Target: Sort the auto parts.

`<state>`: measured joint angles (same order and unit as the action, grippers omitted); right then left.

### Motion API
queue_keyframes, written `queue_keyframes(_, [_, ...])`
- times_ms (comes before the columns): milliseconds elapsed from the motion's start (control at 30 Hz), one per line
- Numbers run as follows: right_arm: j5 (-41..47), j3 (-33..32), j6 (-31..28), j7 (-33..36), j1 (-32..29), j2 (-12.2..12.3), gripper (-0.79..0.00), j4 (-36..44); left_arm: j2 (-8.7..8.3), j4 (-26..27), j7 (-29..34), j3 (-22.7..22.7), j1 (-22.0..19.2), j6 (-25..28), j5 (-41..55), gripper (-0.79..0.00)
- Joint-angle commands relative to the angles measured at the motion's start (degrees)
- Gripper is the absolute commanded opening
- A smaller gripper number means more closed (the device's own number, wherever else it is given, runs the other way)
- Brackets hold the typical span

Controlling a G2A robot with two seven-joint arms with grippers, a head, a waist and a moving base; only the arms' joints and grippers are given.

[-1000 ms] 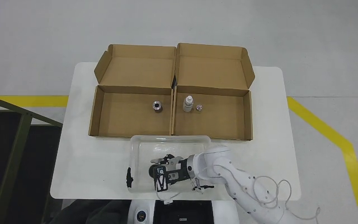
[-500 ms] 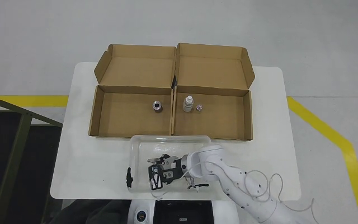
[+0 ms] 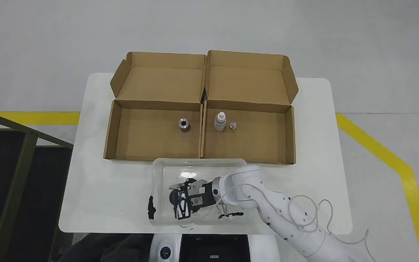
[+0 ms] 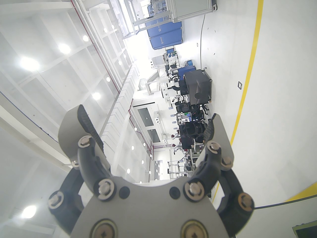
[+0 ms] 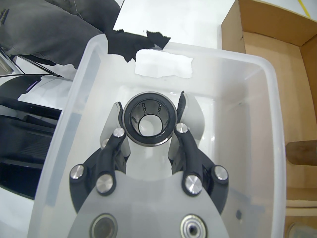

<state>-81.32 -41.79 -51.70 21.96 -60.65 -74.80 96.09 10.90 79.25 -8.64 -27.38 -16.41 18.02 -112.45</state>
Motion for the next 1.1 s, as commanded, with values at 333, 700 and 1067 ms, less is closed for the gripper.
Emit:
queue_keyframes(333, [2.1, -4.7, -0.1, -1.5, -0.9, 1.4, -0.785, 5.6, 0.00, 0.0, 0.0, 0.0, 0.0, 0.0, 0.0, 0.000])
queue_keyframes(700, [4.0, -7.5, 0.8, -1.8, -0.4, 2.0, -0.785, 9.5, 0.00, 0.0, 0.0, 0.0, 0.0, 0.0, 0.0, 0.000])
queue_keyframes(1067, [6.1, -7.9, 2.6, -1.7, 2.0, 1.9, -0.785, 10.1, 0.00, 0.0, 0.0, 0.0, 0.0, 0.0, 0.0, 0.000])
